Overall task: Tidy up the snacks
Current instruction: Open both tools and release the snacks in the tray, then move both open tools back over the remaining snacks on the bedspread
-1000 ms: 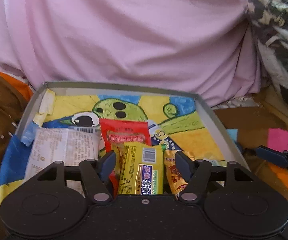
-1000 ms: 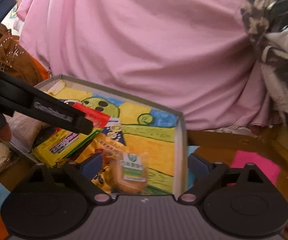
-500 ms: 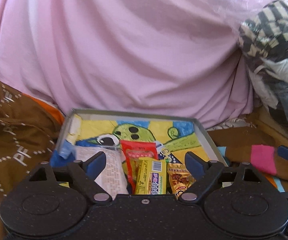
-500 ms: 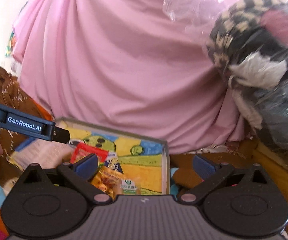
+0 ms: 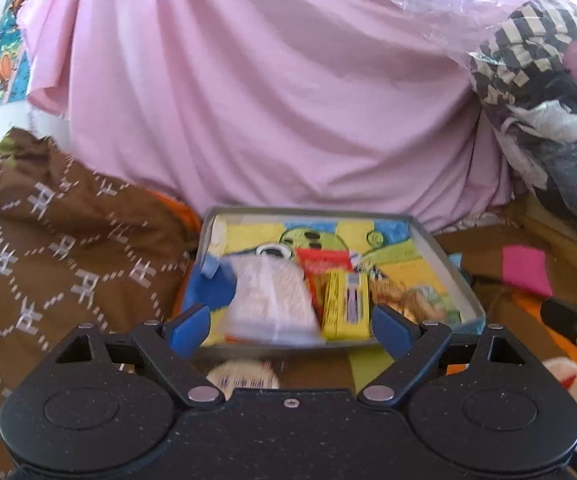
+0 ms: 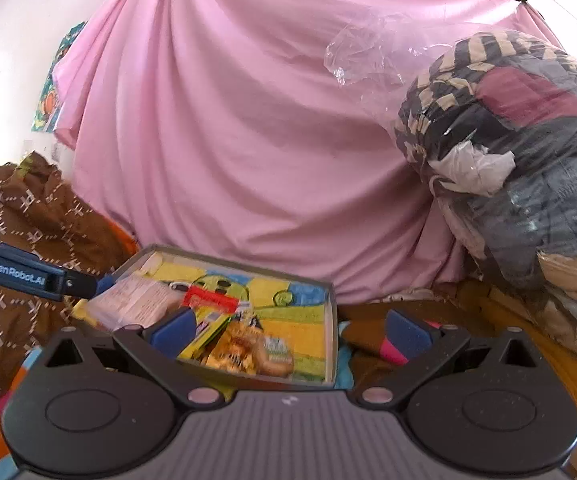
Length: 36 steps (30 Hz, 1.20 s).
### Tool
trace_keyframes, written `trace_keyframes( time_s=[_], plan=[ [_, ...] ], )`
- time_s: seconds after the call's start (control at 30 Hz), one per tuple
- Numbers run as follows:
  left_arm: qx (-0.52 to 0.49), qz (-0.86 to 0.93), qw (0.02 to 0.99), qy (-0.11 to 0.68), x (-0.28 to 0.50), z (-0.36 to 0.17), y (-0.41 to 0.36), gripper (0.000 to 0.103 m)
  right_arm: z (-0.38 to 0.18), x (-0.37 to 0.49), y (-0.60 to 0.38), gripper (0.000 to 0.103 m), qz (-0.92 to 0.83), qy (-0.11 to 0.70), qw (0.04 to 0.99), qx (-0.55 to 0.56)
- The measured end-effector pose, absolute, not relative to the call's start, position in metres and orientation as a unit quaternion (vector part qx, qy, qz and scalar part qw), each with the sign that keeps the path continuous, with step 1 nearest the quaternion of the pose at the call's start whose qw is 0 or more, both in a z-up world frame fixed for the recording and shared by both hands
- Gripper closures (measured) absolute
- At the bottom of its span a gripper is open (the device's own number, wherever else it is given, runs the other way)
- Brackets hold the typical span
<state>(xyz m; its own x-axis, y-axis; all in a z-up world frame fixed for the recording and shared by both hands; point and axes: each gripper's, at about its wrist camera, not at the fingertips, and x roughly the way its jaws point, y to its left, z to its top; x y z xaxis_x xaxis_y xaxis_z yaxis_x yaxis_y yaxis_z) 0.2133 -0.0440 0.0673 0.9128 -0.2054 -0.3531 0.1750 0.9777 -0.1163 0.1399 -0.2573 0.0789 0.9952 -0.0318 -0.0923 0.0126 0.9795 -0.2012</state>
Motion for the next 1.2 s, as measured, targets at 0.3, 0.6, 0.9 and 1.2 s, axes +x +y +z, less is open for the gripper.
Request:
trace_keyframes(
  time_s=[0.3, 0.6, 0.9, 1.2],
  plan=[
    [-0.033, -0.080, 0.975, 0.205, 0.154, 0.043, -0.028, 0.014, 0.061, 0.099, -0.253, 0.000, -0.017, 0.081, 0.994, -0.074],
    [-0.013, -0.060, 0.970, 0.234, 0.107, 0.015, -0.013, 0.014, 0.036, 0.065, -0.249, 0.000, -0.024, 0.125, 0.991, -0.044],
    [-0.030, -0.040, 0.955, 0.292, 0.080, -0.008, -0.007, 0.014, 0.014, 0.044, -0.236, 0.000, 0.007, 0.184, 0.983, -0.022],
    [-0.030, -0.031, 0.944, 0.327, 0.065, -0.019, -0.008, 0.014, -0.002, 0.037, -0.225, 0.000, 0.031, 0.223, 0.974, -0.017]
  ],
)
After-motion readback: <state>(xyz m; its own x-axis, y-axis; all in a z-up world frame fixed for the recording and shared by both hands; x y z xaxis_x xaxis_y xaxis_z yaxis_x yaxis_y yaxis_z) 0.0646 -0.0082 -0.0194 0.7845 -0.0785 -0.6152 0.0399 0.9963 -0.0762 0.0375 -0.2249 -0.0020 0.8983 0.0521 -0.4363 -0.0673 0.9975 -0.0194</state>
